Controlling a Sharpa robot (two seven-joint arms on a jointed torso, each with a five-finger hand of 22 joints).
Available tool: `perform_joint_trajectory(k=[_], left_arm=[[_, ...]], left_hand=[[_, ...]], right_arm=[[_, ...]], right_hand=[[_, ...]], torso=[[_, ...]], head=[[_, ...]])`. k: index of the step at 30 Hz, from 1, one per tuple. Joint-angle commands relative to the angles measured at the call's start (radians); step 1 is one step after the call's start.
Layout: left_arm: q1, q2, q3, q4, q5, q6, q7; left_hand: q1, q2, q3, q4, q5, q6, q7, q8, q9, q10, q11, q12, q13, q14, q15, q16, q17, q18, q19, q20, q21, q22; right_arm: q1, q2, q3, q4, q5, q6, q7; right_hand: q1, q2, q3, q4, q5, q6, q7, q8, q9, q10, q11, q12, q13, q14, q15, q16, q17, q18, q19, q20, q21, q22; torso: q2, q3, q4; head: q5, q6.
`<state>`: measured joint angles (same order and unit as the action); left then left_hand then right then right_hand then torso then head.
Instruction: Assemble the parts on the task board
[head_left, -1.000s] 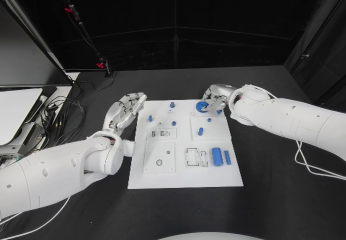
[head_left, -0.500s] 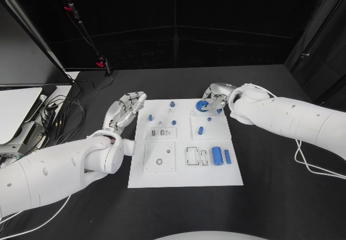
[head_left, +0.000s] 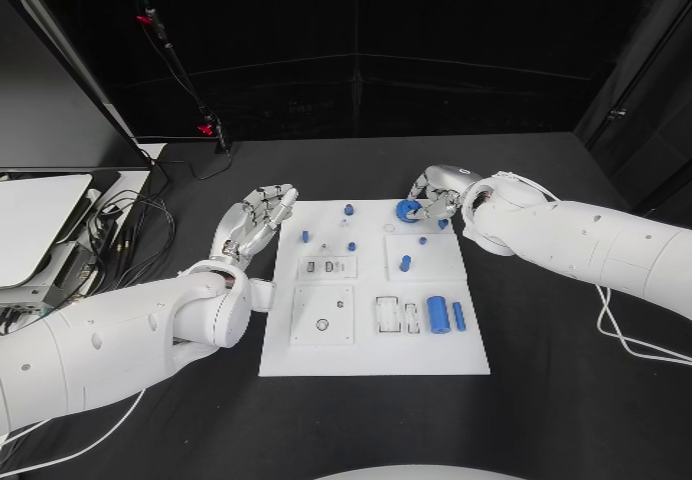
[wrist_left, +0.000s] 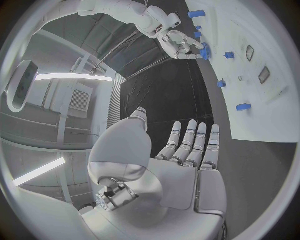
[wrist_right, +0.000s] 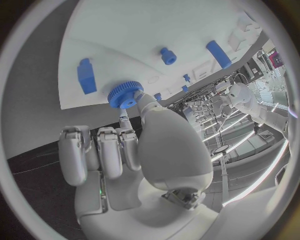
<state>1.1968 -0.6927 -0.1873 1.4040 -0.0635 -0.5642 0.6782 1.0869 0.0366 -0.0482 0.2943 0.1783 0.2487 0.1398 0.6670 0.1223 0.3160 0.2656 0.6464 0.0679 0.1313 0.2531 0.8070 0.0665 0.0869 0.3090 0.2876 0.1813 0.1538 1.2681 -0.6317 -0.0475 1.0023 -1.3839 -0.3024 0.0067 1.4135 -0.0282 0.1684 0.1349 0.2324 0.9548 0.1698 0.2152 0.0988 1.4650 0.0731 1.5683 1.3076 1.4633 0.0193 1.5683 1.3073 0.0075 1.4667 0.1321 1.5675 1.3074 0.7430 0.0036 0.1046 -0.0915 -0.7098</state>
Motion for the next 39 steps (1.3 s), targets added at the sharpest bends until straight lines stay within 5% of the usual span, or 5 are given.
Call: perform_joint_trajectory(k=[1, 6, 19, 28, 39], left_arm=[[0.002, -0.001, 0.001, 0.003, -0.006, 0.009, 0.256], [0.002, -0.002, 0.001, 0.004, -0.006, 0.008, 0.255], [0.002, -0.001, 0.001, 0.004, -0.006, 0.007, 0.255], [0.002, 0.000, 0.001, 0.003, -0.006, 0.007, 0.254], [0.003, 0.004, 0.001, 0.002, -0.006, 0.006, 0.255]], left_hand=[[0.001, 0.012, -0.007, -0.002, 0.004, -0.002, 0.158, 0.006, -0.002, -0.004, 0.000, 0.004, -0.002, -0.002, 0.008, 0.004, -0.001, 0.010, -0.008, 0.001, 0.006, 0.001], [0.001, 0.012, -0.007, -0.002, 0.004, -0.002, 0.158, 0.006, -0.002, -0.004, 0.000, 0.004, -0.002, -0.002, 0.008, 0.004, -0.001, 0.009, -0.008, 0.001, 0.006, 0.002], [0.002, 0.013, -0.007, -0.002, 0.005, -0.001, 0.158, 0.006, -0.002, -0.004, 0.000, 0.005, -0.002, -0.002, 0.009, 0.005, -0.001, 0.009, -0.008, 0.001, 0.006, 0.002], [0.002, 0.013, -0.007, -0.002, 0.005, -0.001, 0.158, 0.006, -0.002, -0.004, 0.000, 0.005, -0.002, -0.002, 0.009, 0.005, -0.001, 0.009, -0.008, 0.001, 0.006, 0.002], [0.003, 0.014, -0.008, -0.002, 0.005, -0.001, 0.158, 0.007, -0.003, -0.004, 0.000, 0.006, -0.002, -0.002, 0.009, 0.005, -0.001, 0.009, -0.008, 0.001, 0.007, 0.002]], right_arm=[[0.004, -0.006, 0.002, 0.023, 0.051, -0.116, 0.064], [0.010, -0.007, 0.002, 0.055, 0.079, -0.139, 0.073], [0.014, 0.079, 0.002, 0.075, 0.070, -0.079, 0.045], [0.014, 0.145, 0.002, 0.034, 0.039, -0.055, 0.043], [0.013, 0.197, 0.002, -0.015, 0.010, -0.003, 0.035]], right_hand=[[0.010, 0.005, 0.004, -0.005, 0.005, 0.040, -0.025, -0.007, -0.002, 0.106, 0.007, 0.003, 0.263, 0.108, -0.002, 0.002, 0.264, -0.007, 0.104, -0.006, 0.003, 0.263], [0.013, -0.001, 0.006, -0.010, 0.006, 0.041, -0.023, -0.016, -0.006, 0.106, 0.010, 0.003, 0.263, 0.108, -0.001, 0.002, 0.264, -0.007, 0.104, -0.004, 0.003, 0.263], [0.021, -0.004, 0.012, -0.019, 0.007, 0.049, -0.021, -0.025, -0.009, 0.106, 0.012, 0.003, 0.263, 0.108, 0.002, 0.002, 0.264, -0.007, 0.104, -0.002, 0.003, 0.263], [0.022, -0.003, 0.014, -0.020, 0.007, 0.050, -0.021, -0.027, -0.010, 0.106, 0.012, 0.003, 0.263, 0.108, 0.003, 0.002, 0.264, -0.007, 0.104, -0.001, 0.003, 0.263], [0.021, -0.004, 0.015, -0.020, 0.004, 0.049, -0.021, -0.034, -0.013, 0.106, 0.013, 0.003, 0.263, 0.108, 0.003, 0.002, 0.264, -0.007, 0.104, 0.000, 0.003, 0.263]], torso=[[-0.001, -0.0015, -0.0025], [0.000, -0.0012, -0.0018], [0.000, -0.0001, 0.0008], [0.000, -0.0002, 0.0004], [0.001, -0.0005, 0.0004]], head=[[0.005, 0.002], [0.006, 0.003], [0.032, -0.001], [0.060, -0.007], [0.064, -0.014]])
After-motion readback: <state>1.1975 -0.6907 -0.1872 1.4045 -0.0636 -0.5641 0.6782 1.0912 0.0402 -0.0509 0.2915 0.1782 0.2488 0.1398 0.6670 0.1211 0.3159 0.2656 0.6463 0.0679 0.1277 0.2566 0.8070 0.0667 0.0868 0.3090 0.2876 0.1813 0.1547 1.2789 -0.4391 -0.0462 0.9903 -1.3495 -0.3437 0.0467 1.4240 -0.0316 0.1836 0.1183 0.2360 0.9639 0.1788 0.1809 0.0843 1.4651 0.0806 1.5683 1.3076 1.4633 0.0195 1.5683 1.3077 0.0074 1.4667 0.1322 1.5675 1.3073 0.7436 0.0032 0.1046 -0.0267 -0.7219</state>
